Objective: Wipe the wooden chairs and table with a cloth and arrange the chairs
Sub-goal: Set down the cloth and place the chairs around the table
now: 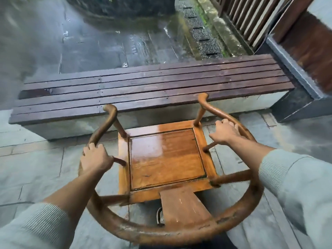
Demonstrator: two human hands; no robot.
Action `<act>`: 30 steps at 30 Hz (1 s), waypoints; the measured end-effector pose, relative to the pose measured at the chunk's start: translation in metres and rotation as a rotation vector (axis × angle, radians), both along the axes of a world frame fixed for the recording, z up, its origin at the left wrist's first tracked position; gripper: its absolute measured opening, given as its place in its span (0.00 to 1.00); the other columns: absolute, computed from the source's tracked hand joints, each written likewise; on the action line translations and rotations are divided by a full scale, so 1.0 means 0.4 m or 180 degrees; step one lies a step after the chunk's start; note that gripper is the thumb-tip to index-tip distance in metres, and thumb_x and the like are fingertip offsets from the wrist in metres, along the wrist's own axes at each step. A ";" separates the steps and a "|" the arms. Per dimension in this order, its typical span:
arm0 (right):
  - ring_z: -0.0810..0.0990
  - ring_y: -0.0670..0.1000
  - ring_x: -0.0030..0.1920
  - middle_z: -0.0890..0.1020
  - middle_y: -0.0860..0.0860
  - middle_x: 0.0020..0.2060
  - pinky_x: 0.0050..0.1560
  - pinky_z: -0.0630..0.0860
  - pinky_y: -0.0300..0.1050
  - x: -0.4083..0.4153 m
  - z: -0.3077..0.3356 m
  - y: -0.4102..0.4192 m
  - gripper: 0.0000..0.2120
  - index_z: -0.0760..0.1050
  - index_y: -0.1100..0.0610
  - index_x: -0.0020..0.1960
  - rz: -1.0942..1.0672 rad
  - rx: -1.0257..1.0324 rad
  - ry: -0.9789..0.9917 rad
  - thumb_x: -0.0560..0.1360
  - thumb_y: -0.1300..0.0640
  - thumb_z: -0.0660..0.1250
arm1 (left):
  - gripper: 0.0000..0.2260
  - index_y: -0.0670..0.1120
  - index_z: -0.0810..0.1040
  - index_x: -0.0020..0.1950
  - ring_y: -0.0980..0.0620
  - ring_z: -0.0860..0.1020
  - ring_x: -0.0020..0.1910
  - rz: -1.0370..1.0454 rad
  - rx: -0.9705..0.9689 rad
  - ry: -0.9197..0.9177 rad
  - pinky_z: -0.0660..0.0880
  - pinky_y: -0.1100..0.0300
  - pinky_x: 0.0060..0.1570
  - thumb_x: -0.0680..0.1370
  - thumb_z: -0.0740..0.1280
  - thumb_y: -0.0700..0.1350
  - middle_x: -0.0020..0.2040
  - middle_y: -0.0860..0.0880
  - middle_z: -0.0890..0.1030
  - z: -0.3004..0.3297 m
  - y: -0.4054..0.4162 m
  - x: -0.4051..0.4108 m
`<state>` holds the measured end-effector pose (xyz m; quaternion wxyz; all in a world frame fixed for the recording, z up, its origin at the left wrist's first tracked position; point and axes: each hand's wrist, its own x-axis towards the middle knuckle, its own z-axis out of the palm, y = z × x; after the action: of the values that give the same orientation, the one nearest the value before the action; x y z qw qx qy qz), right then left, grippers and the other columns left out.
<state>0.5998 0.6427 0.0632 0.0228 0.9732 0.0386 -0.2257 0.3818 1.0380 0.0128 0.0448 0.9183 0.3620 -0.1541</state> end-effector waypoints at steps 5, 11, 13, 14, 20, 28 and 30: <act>0.68 0.64 0.73 0.70 0.60 0.72 0.75 0.63 0.61 0.127 -0.042 -0.022 0.26 0.72 0.55 0.69 0.0252 -0.0294 0.0086 0.78 0.40 0.65 | 0.16 0.46 0.72 0.60 0.39 0.69 0.64 0.0279 0.0037 0.0172 0.72 0.42 0.62 0.73 0.65 0.47 0.66 0.41 0.69 -0.009 0.020 -0.011; 0.69 0.63 0.72 0.71 0.59 0.71 0.75 0.64 0.61 0.201 -0.109 0.077 0.26 0.70 0.56 0.73 0.1140 0.0054 0.0384 0.79 0.44 0.63 | 0.19 0.47 0.74 0.63 0.40 0.71 0.65 0.0626 0.0109 0.0440 0.69 0.42 0.65 0.75 0.63 0.54 0.63 0.42 0.75 0.019 -0.081 0.053; 0.70 0.63 0.72 0.71 0.60 0.71 0.74 0.65 0.60 0.231 -0.112 0.090 0.26 0.69 0.56 0.73 0.1192 0.0133 0.0407 0.79 0.45 0.62 | 0.20 0.46 0.75 0.63 0.39 0.73 0.63 0.0614 0.0027 0.0403 0.72 0.44 0.62 0.76 0.63 0.55 0.63 0.41 0.76 0.045 -0.088 0.100; 0.70 0.64 0.71 0.71 0.60 0.71 0.74 0.65 0.60 0.254 -0.113 0.086 0.26 0.69 0.57 0.73 0.1212 0.0142 0.0443 0.80 0.45 0.62 | 0.20 0.45 0.75 0.64 0.39 0.74 0.62 0.0604 -0.0071 0.0367 0.73 0.45 0.61 0.76 0.62 0.55 0.63 0.40 0.76 0.052 -0.100 0.124; 0.69 0.64 0.72 0.71 0.61 0.71 0.76 0.62 0.61 0.248 -0.172 0.031 0.29 0.67 0.57 0.75 0.1422 -0.0093 0.0621 0.79 0.44 0.61 | 0.20 0.44 0.74 0.64 0.40 0.70 0.67 0.0577 0.0132 0.0825 0.66 0.45 0.67 0.76 0.62 0.53 0.65 0.40 0.74 0.049 -0.162 0.036; 0.68 0.63 0.72 0.73 0.60 0.69 0.77 0.57 0.65 0.175 -0.169 0.022 0.27 0.71 0.55 0.72 0.1589 -0.0314 0.0422 0.78 0.43 0.63 | 0.15 0.43 0.75 0.59 0.41 0.66 0.69 0.0439 0.0574 0.0629 0.63 0.41 0.70 0.73 0.65 0.43 0.65 0.40 0.72 0.051 -0.190 -0.123; 0.66 0.64 0.74 0.71 0.60 0.71 0.77 0.53 0.67 0.139 -0.147 0.030 0.27 0.70 0.56 0.73 0.1574 -0.0328 0.0265 0.79 0.43 0.63 | 0.15 0.42 0.75 0.58 0.38 0.67 0.67 0.0734 0.0474 0.0373 0.67 0.42 0.67 0.72 0.66 0.41 0.65 0.38 0.71 0.069 -0.175 -0.115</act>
<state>0.6555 0.6547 0.0043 0.1253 0.9215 0.2648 -0.2548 0.3357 0.9678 0.0404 -0.0272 0.8608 0.4774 -0.1740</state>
